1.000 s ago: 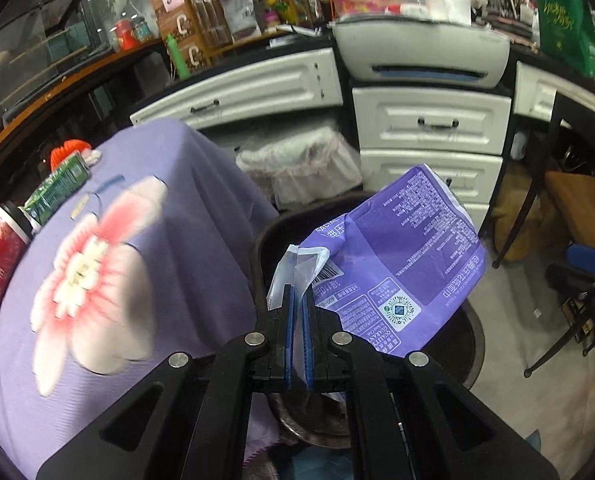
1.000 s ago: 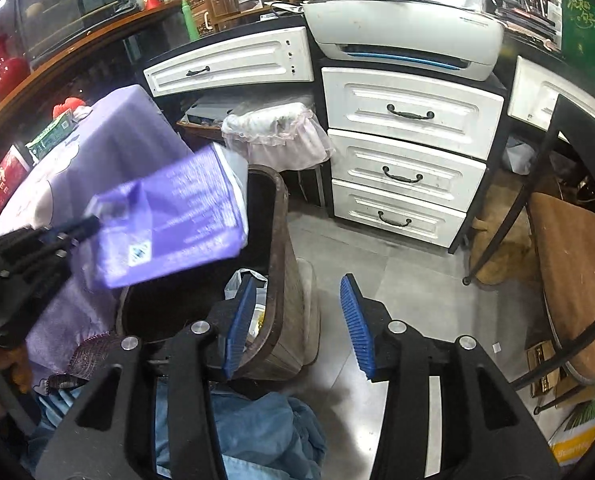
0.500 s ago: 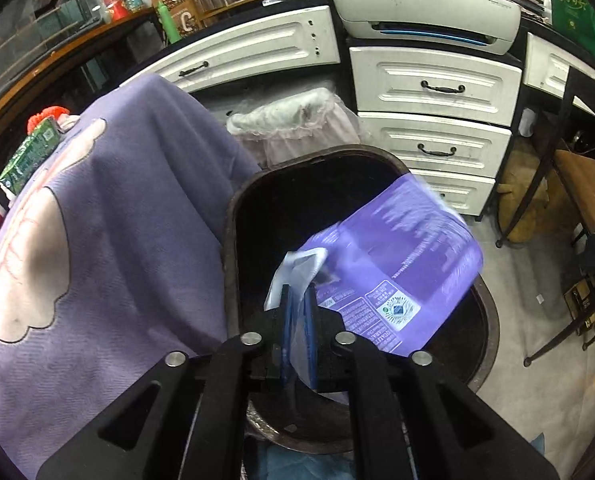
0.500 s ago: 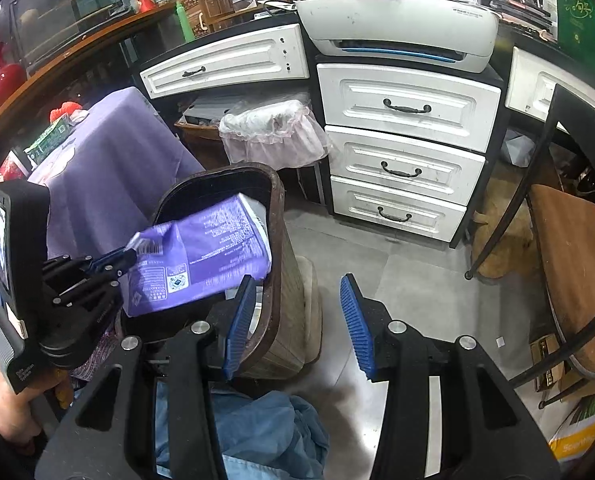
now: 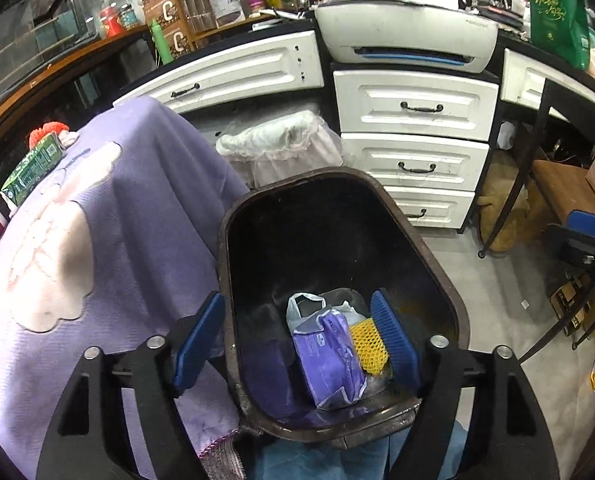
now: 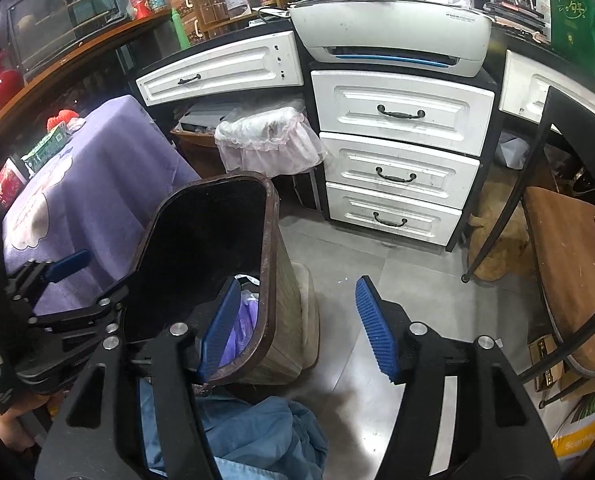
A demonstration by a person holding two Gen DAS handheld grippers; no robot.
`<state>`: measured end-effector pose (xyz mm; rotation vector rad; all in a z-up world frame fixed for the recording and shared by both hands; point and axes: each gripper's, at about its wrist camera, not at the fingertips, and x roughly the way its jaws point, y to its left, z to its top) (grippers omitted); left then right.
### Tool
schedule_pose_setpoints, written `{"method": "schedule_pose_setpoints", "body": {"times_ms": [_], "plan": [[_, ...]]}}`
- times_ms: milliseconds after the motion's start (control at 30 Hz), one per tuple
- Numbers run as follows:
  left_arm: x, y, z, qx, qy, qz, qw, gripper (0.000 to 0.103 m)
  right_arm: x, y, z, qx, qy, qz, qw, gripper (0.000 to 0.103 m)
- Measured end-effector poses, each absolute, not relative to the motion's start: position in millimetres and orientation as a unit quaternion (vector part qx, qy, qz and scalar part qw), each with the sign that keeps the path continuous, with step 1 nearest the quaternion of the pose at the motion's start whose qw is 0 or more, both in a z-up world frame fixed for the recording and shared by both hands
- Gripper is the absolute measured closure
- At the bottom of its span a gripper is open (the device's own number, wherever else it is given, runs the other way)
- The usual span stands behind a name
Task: Collect trash
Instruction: 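Move both tools back toward the table, then grasp the red CHAGEE cup with the left gripper and lift it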
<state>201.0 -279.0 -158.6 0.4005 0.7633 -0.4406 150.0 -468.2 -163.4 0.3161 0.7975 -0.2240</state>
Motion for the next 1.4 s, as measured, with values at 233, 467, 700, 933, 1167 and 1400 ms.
{"method": "schedule_pose_setpoints", "body": {"times_ms": [233, 467, 700, 933, 1167, 1400], "plan": [[175, -262, -129, 0.213, 0.318, -0.250, 0.889, 0.017, 154, -460, -158, 0.145, 0.384, -0.092, 0.907, 0.030], [165, -226, -90, 0.213, 0.295, -0.264, 0.893, 0.010, 166, -439, -142, 0.135, 0.376, -0.057, 0.915, 0.030], [183, -167, -58, 0.178, 0.291, -0.226, 0.912, 0.010, 189, -394, -116, 0.118, 0.365, 0.008, 0.923, 0.027], [210, -100, -35, 0.182, 0.283, -0.154, 0.929, 0.010, 219, -342, -94, 0.094, 0.359, 0.076, 0.925, 0.023], [256, -33, -16, 0.180, 0.291, -0.097, 0.935, 0.010, 248, -288, -73, 0.062, 0.354, 0.136, 0.923, 0.023], [327, 18, -12, 0.199, 0.322, -0.059, 0.924, 0.010, 270, -253, -63, 0.040, 0.352, 0.171, 0.919, 0.020]]}}
